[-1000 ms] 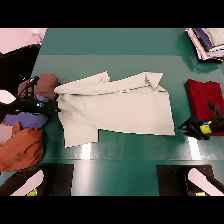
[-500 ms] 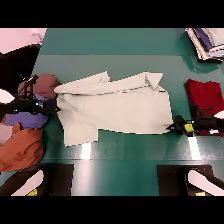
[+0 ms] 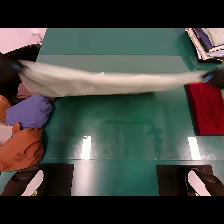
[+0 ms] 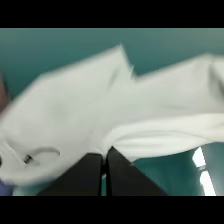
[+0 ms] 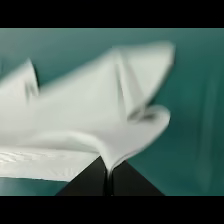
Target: Fold the shirts.
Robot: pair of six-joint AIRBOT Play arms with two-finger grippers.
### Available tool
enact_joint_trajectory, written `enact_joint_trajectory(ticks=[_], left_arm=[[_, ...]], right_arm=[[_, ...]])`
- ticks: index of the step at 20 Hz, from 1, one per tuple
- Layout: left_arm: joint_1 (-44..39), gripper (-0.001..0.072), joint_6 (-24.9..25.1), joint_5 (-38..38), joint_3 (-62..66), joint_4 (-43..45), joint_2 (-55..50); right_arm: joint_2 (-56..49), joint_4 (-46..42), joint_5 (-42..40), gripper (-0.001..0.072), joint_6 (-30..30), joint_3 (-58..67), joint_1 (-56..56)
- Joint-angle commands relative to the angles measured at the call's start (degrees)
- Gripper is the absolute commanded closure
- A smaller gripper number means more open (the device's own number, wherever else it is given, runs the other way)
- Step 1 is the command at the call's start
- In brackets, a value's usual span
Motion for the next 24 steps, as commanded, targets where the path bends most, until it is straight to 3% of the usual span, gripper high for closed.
enact_joint_trajectory(ticks=[1,6,9,12,19,24], left_arm=[[0.04,0.0684,-0.31,-0.13,20.76,0.11,2.62],[0.04,0.0685,-3.37,5.92,40.09,-0.42,2.62],[0.04,0.0685,-3.32,7.13,42.97,-3.30,2.60],[0.04,0.0685,-3.52,3.37,42.73,-3.43,-0.37],[0.04,0.0684,-2.51,-5.84,16.96,-6.10,-13.57],[-1.03,0.0684,0.81,-0.17,0.59,-5.86,-30.10]], right_arm=[[5.38,-2.40,-2.29,0.0693,0.07,18.34,0.17],[6.43,-13.07,1.09,0.0694,1.07,37.51,0.17],[4.33,-16.48,4.35,0.0695,2.47,44.65,0.15],[-1.75,-16.74,11.69,0.0695,2.75,50.56,0.17],[-18.60,-16.68,20.61,0.0695,2.75,35.52,0.20],[-33.70,-16.81,16.83,0.0695,2.71,23.74,2.84]])
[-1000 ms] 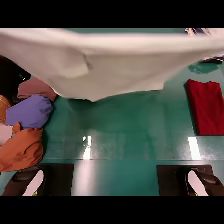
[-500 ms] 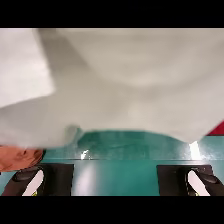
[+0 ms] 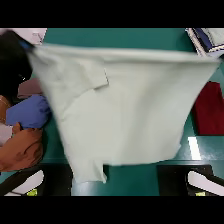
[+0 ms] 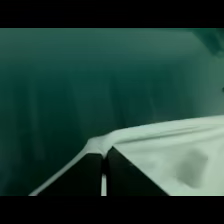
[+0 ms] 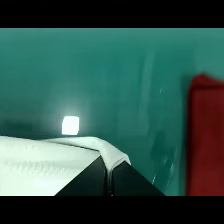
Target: Fold the shirts.
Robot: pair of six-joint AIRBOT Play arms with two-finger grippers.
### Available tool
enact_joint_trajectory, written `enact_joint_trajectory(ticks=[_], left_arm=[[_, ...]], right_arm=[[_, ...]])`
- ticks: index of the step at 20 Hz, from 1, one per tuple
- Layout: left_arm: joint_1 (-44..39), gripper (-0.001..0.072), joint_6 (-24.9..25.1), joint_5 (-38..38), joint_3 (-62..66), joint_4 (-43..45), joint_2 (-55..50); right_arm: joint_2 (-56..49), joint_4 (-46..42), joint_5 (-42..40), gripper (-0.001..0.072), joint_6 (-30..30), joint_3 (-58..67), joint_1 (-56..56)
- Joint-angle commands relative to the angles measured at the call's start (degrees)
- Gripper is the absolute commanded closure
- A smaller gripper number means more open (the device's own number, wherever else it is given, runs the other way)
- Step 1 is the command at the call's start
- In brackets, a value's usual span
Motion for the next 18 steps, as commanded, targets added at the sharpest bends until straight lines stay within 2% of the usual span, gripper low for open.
enact_joint_trajectory(ticks=[1,4,9,11,14,18], left_arm=[[-1.55,0.0684,2.91,4.90,-7.93,-0.22,-12.50],[-3.93,0.0684,5.73,13.49,-4.76,-0.20,-22.08],[-3.50,0.0684,5.73,16.35,6.45,1.46,-28.33],[-3.50,0.0683,5.79,13.68,6.99,2.97,-28.26],[-3.69,0.0685,3.61,4.92,5.44,9.09,-28.28],[-4.04,0.0684,3.82,4.50,-3.17,8.83,-28.02]], right_arm=[[-11.23,-0.07,-3.45,0.0695,-0.11,-6.27,2.40],[-19.80,0.50,-10.38,0.0695,-0.09,-4.90,4.57],[-28.65,0.98,-12.28,0.0695,-0.09,7.13,5.77],[-29.03,0.81,-11.45,0.0695,-0.13,8.66,5.64],[-26.97,0.42,-9.31,0.0695,-0.13,3.67,5.64],[-22.08,0.63,-13.75,0.0694,-0.13,-10.91,5.75]])
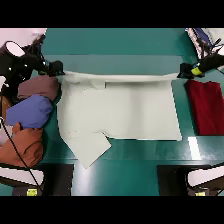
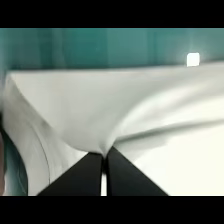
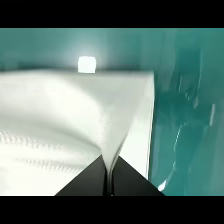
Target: Fold the shirts.
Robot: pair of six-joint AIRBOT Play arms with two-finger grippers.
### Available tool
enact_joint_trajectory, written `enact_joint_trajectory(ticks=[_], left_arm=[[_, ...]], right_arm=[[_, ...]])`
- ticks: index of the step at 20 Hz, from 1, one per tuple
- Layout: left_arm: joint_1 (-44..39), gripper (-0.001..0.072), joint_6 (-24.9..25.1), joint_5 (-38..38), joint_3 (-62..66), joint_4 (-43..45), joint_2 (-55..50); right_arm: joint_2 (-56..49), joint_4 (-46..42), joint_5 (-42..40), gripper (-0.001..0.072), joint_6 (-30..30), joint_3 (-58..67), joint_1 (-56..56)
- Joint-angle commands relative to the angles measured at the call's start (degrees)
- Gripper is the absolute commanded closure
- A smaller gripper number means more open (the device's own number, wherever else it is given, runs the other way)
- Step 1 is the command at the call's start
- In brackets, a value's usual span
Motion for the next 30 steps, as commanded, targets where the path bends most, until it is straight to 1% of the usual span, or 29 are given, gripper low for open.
enact_joint_trajectory(ticks=[1,4,5,6,7,8,9,12,14,17,19,22,24,30], left_arm=[[-0.31,0.0683,-0.42,-1.95,-6.51,1.29,-0.11],[-0.31,0.0680,-0.76,-1.79,-11.45,1.40,-0.11],[-0.31,0.0534,-1.97,-2.08,-11.98,1.38,-0.11],[-0.31,0.0248,-3.08,-2.56,-11.96,1.29,-0.09],[-0.31,0.0172,-3.82,-3.28,-11.93,1.29,0.04],[-0.31,0.0171,-3.89,-3.48,-11.89,1.29,0.15],[-0.31,0.0172,-3.96,-6.56,-11.91,1.73,1.99],[-0.31,0.0172,-4.07,-13.05,-14.62,7.98,9.01],[-0.31,0.0172,-5.09,-14.86,-22.10,11.30,16.92],[-0.31,0.0171,-8.98,-14.73,-38.45,11.15,30.32],[-0.31,0.0171,-10.51,-14.64,-48.41,9.88,37.42],[-0.31,0.0171,-11.74,-13.27,-58.45,5.64,43.74],[-0.31,0.0171,-11.65,-11.50,-61.66,2.34,44.00],[-0.31,0.0171,-10.51,-0.68,-66.60,-3.67,44.00]], right_arm=[[3.21,0.09,-3.19,0.0693,0.00,-10.84,0.17],[4.46,0.68,-4.24,0.0693,0.04,-16.74,0.17],[4.55,1.55,-4.04,0.0690,0.04,-17.77,0.15],[4.48,3.17,-3.21,0.0618,0.04,-18.14,0.13],[4.55,4.46,-2.60,0.0455,0.04,-18.32,0.11],[4.55,4.57,-2.49,0.0445,0.04,-18.29,0.11],[5.18,6.14,0.74,0.0394,0.02,-18.27,0.00],[9.25,3.80,5.51,0.0394,-1.29,-18.40,0.00],[13.60,2.95,6.58,0.0394,-1.29,-19.30,0.00],[21.09,3.02,6.16,0.0394,-1.29,-22.80,0.00],[25.55,3.02,4.55,0.0394,-1.29,-25.77,0.00],[31.30,3.06,0.24,0.0394,-1.29,-29.68,0.00],[33.40,3.06,-0.63,0.0395,-1.29,-30.14,0.00],[36.76,3.08,-0.55,0.0394,-1.27,-30.14,0.00]])
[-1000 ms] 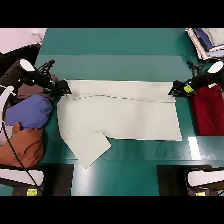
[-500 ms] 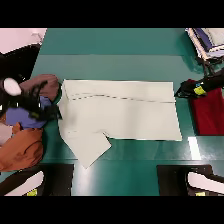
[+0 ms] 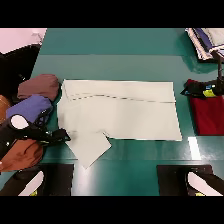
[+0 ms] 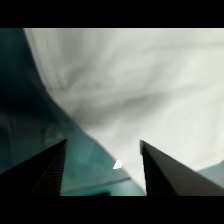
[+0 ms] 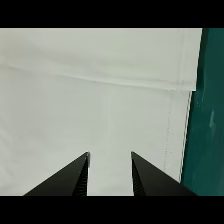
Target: Fold the shirts.
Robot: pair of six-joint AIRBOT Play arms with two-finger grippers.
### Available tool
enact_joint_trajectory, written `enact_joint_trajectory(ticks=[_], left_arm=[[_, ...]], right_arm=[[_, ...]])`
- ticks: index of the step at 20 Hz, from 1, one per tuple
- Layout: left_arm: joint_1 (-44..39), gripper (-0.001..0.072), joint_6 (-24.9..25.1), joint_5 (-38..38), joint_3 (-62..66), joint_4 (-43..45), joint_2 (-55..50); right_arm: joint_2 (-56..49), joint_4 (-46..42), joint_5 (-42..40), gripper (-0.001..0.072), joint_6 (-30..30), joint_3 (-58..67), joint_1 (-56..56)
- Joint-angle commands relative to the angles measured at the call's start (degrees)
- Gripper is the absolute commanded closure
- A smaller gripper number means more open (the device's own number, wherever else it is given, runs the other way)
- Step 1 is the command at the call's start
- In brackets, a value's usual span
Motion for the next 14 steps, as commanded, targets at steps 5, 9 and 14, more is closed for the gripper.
enact_joint_trajectory(ticks=[5,9,14], left_arm=[[0.00,0.0207,2.10,7.61,-4.94,-6.88,0.52],[0.00,0.0684,5.07,7.26,-4.70,-9.09,0.55],[0.00,0.0685,6.75,1.88,0.48,-8.92,0.55]], right_arm=[[3.69,0.04,-0.15,0.0395,0.07,-0.28,0.00],[3.56,-0.13,6.16,0.0395,0.04,-0.33,-2.10],[8.50,-0.17,11.50,0.0393,0.04,-14.10,-17.00]])
